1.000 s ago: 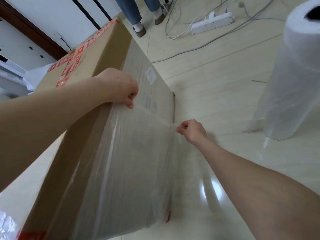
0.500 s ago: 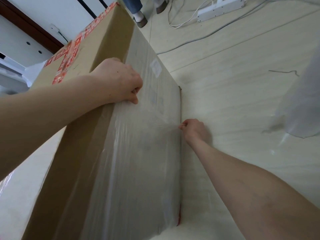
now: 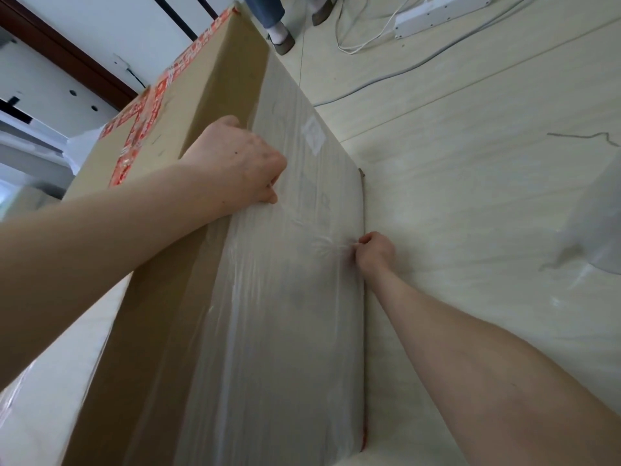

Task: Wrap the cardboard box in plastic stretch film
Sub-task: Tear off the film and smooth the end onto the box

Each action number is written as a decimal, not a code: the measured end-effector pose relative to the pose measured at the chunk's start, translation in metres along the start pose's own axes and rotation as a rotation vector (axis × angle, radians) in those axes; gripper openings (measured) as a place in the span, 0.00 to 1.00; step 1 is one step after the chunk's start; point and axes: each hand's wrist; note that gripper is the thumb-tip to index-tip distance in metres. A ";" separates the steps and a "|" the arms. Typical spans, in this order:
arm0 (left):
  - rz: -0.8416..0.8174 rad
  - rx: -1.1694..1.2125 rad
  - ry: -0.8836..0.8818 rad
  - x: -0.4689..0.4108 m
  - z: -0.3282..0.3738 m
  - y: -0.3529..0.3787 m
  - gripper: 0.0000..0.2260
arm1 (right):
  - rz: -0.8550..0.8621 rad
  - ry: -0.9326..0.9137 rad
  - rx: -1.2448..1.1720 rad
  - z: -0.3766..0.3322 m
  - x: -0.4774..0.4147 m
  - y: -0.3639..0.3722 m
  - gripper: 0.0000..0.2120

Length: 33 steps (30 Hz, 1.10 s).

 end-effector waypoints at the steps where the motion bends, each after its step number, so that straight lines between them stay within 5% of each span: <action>1: 0.008 -0.003 -0.011 0.000 0.000 0.000 0.10 | -0.009 0.013 -0.003 0.000 0.000 0.002 0.11; 6: 0.075 0.008 -0.068 -0.001 0.002 0.001 0.03 | -0.093 0.008 -0.142 -0.009 0.002 0.007 0.18; 10: 0.115 -0.045 -0.124 0.001 0.014 -0.002 0.14 | 0.115 0.102 -0.239 -0.007 0.014 -0.005 0.21; 13: 0.206 -0.027 0.033 0.005 0.044 -0.001 0.23 | 0.151 0.100 -0.334 0.001 0.038 -0.006 0.22; 17: -0.083 0.070 0.256 0.009 0.106 0.022 0.22 | 0.069 -0.099 -0.391 0.012 0.083 0.009 0.23; 21: -0.298 -0.039 0.263 0.013 0.112 0.041 0.31 | -0.105 -0.331 -0.337 0.016 0.110 0.029 0.24; 33: -0.291 -0.241 0.059 -0.013 0.038 0.034 0.36 | -0.228 -0.262 -0.219 -0.002 0.036 0.033 0.29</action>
Point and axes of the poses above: each hand's wrist, its own x-axis away from the middle knuckle, its own y-axis out of the palm, z = x × y, and after that the axes turned 6 degrees about y, right-handed
